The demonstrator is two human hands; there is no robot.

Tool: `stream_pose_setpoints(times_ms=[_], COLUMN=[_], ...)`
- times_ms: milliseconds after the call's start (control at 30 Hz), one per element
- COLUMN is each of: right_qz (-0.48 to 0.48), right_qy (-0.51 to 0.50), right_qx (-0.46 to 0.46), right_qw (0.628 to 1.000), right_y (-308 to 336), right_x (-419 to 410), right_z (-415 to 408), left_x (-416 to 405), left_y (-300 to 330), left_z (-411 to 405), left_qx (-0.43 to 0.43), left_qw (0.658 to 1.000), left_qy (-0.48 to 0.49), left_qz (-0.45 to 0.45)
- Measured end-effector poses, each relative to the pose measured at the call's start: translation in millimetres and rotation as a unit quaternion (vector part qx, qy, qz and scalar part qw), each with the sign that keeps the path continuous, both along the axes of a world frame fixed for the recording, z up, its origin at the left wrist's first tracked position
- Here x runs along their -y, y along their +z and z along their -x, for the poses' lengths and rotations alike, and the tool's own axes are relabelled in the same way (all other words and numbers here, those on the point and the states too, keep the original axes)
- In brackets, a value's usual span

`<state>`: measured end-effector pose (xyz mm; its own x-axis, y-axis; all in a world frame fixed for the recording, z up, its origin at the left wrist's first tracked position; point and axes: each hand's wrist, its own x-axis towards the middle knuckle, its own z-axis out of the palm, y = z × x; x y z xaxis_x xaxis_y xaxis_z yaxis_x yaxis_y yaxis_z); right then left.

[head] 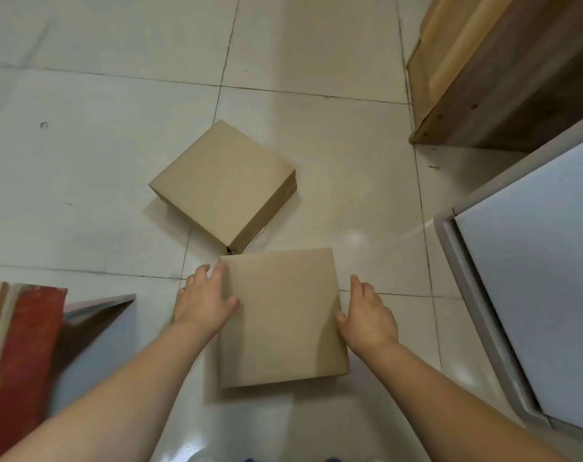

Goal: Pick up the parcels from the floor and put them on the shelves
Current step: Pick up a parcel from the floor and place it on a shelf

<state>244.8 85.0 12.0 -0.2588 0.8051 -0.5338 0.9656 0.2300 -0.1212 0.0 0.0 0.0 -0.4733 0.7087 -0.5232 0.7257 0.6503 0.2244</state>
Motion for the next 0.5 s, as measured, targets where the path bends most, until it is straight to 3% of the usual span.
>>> stream_pose_setpoints(times_ms=[333, 500], right_qz=[0.035, 0.079], right_qy=[0.013, -0.014], right_qx=[-0.025, -0.059], right_qw=[0.999, 0.995], right_y=[-24.9, -19.4], right_x=[-4.0, -14.8], right_z=[5.3, 5.1], left_x=[-16.4, -13.8], left_y=[-27.1, -27.1], left_z=[17.4, 14.2], left_qx=[0.094, 0.140], left_qw=[0.992, 0.976], left_qy=[0.039, 0.155], left_qz=[-0.076, -0.062])
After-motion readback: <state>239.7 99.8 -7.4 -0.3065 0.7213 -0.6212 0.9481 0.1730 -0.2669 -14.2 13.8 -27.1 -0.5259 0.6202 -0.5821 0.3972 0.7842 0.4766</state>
